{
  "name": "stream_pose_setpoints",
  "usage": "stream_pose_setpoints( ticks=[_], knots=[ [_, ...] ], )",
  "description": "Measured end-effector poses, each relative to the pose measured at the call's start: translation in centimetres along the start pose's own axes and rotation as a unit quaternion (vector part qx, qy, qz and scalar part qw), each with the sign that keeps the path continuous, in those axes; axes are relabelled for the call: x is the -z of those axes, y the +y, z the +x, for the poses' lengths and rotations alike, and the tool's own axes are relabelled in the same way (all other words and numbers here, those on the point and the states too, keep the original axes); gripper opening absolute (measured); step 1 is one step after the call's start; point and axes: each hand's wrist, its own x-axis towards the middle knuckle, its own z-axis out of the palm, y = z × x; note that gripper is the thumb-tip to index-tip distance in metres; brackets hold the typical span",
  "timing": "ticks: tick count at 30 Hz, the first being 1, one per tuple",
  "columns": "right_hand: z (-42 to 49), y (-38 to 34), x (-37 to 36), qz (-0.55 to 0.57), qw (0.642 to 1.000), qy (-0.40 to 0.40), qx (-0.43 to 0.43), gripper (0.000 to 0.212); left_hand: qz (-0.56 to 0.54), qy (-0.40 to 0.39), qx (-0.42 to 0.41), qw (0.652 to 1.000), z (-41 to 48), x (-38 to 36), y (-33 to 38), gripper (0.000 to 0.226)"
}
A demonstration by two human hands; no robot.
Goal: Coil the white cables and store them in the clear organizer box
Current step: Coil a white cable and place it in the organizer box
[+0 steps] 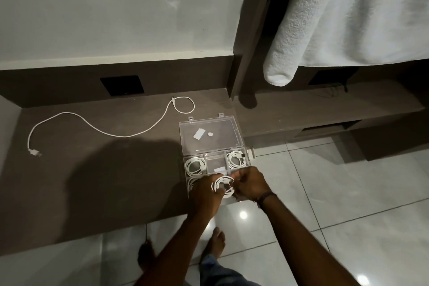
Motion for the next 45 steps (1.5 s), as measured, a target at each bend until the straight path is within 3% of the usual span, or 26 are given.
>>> stream_pose_setpoints(
  ticks=[3, 5, 8, 13, 15, 18, 23, 25, 28, 29, 33, 39, 43, 45],
  knots=[
    [1.3, -1.1, 0.6, -0.07, 0.997, -0.018, 0.012, 0.01, 0.039, 0.01, -0.038, 0.998, 1.3, 0.4, 0.2, 0.032],
    [1.9, -1.6, 0.6, -0.093, 0.995, -0.026, 0.01, 0.013, 0.04, 0.003, -0.019, 0.999, 1.9, 0.6, 0.3, 0.034],
    [2.4, -2.1, 0.3, -0.136, 0.991, -0.001, 0.009, 0.013, -0.098, 0.002, 0.05, 0.994, 2.3, 0.6, 0.1, 0.022],
    [2.6, -1.9, -0.3, -0.171, 0.985, 0.012, 0.024, 0.01, -0.223, 0.053, 0.055, 0.972, 1.7, 0.5, -0.9, 0.037],
    [2.4, -1.8, -0.7, -0.176, 0.983, 0.019, 0.04, 0.01, -0.2, 0.071, 0.03, 0.977, 1.3, 0.4, -1.0, 0.031],
    [2.0, -1.4, -1.5, -0.183, 0.98, 0.046, 0.062, 0.012, -0.078, 0.077, -0.01, 0.994, 0.8, 0.3, -1.3, 0.028],
    [1.1, -0.9, -2.6, -0.16, 0.981, 0.083, 0.075, 0.014, 0.022, 0.011, -0.009, 1.0, 0.9, 0.6, -1.2, 0.024],
    [0.9, -0.9, -2.7, -0.166, 0.98, 0.081, 0.071, 0.015, 0.083, -0.008, -0.025, 0.996, 0.8, 0.5, -1.0, 0.028],
    [0.7, -0.8, -2.9, -0.154, 0.983, 0.084, 0.057, 0.017, 0.231, 0.041, -0.058, 0.97, 0.4, 0.3, -0.9, 0.022],
    [0.7, -0.9, -3.0, -0.151, 0.983, 0.093, 0.052, 0.019, 0.245, 0.025, -0.042, 0.968, 0.4, -0.1, -1.0, 0.026],
    [0.6, -1.1, -3.4, -0.151, 0.98, 0.126, 0.037, 0.034, 0.177, 0.018, 0.028, 0.984, 0.3, -0.5, -1.5, 0.046],
    [0.7, -0.8, -3.8, -0.181, 0.972, 0.143, 0.032, 0.01, 0.192, 0.065, 0.056, 0.978, 0.3, -0.5, 0.2, 0.042],
    [0.5, -0.5, -3.9, -0.207, 0.965, 0.154, 0.056, 0.005, 0.164, 0.077, 0.042, 0.983, 0.2, -0.4, 0.1, 0.015],
    [0.3, -0.3, -4.0, -0.218, 0.96, 0.161, 0.063, 0.007, 0.122, 0.07, 0.059, 0.988, 0.3, -0.8, -0.1, 0.029]
  ],
)
